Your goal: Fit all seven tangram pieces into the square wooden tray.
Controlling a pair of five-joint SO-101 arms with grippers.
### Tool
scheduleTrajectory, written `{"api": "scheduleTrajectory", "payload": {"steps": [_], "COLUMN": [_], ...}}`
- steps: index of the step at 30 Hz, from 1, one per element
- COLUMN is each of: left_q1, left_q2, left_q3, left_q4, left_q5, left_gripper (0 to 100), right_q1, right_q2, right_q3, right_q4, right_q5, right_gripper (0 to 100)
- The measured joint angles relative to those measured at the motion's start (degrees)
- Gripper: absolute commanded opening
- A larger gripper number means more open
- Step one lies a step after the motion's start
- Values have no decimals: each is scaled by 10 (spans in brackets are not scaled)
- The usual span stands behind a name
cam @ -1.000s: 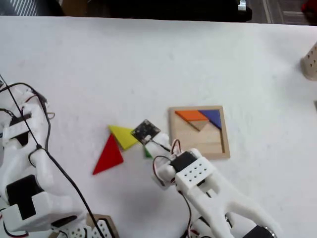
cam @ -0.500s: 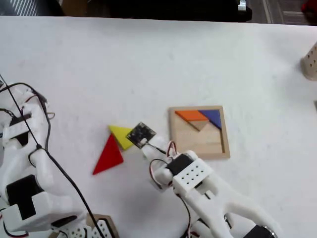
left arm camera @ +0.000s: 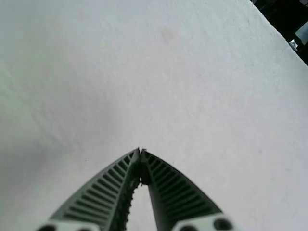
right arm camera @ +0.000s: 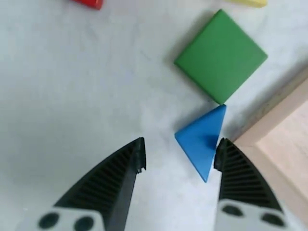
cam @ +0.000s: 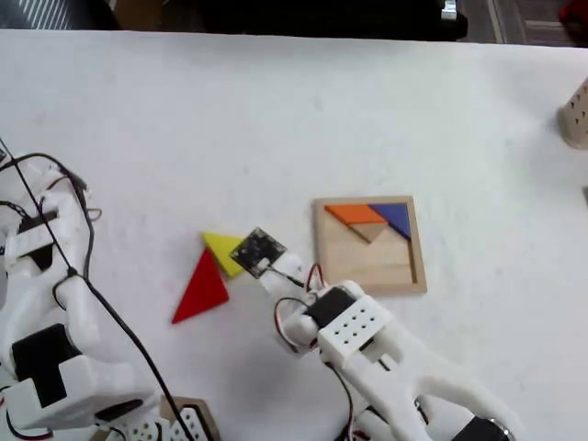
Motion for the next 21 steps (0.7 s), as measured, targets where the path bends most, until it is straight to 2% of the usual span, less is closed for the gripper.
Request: {"api": "scheduleTrajectory", "payload": {"steps": [5,13,21], "left_q1": [0,0,11], "left_q2": [0,0,0], "left_q3": [0,0,0], "left_q4": [0,0,0], "left_q5": [0,0,0], "left_gripper": [24,24,24], "right_q1": [1,1,2], "right_q2": [0,9,149], "right_q3": [0,-2,-78], "right_q4": [0,0,25], "right_q5": [-2,-2,-2], "right_gripper": [183,233,208]}}
